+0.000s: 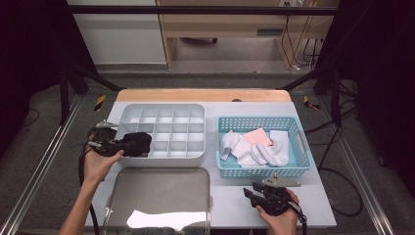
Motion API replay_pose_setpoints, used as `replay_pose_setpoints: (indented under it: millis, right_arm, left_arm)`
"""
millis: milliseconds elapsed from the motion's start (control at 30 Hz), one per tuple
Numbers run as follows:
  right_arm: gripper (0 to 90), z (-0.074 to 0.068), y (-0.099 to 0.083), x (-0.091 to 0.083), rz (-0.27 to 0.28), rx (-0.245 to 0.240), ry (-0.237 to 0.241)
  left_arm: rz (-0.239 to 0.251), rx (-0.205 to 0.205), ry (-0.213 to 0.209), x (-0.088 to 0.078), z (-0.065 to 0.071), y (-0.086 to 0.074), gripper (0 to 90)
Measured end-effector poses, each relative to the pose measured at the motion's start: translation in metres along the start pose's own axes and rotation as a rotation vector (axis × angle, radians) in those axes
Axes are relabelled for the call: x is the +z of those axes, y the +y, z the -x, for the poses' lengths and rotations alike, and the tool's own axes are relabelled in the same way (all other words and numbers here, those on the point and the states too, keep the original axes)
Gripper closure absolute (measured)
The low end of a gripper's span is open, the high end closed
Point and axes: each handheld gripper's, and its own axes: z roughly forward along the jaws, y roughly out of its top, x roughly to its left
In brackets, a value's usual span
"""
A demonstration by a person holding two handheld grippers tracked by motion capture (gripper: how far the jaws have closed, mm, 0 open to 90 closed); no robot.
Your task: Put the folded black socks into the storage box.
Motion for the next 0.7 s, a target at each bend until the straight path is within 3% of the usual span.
replay_pose_setpoints:
  millis: [333, 700]
  right_arm:
    - [57.4, 0.0, 0.0, 0.002, -0.008, -0.004, 0.006]
    - [57.6, -0.001, 0.0, 0.003, -0.014, -0.003, 0.01]
  left_arm:
    - [-0.031, 0.023, 0.026, 0.001, 0.001, 0.0, 68.1]
    - [-0.099, 0.086, 0.042, 0.006, 0.016, 0.001, 69.4]
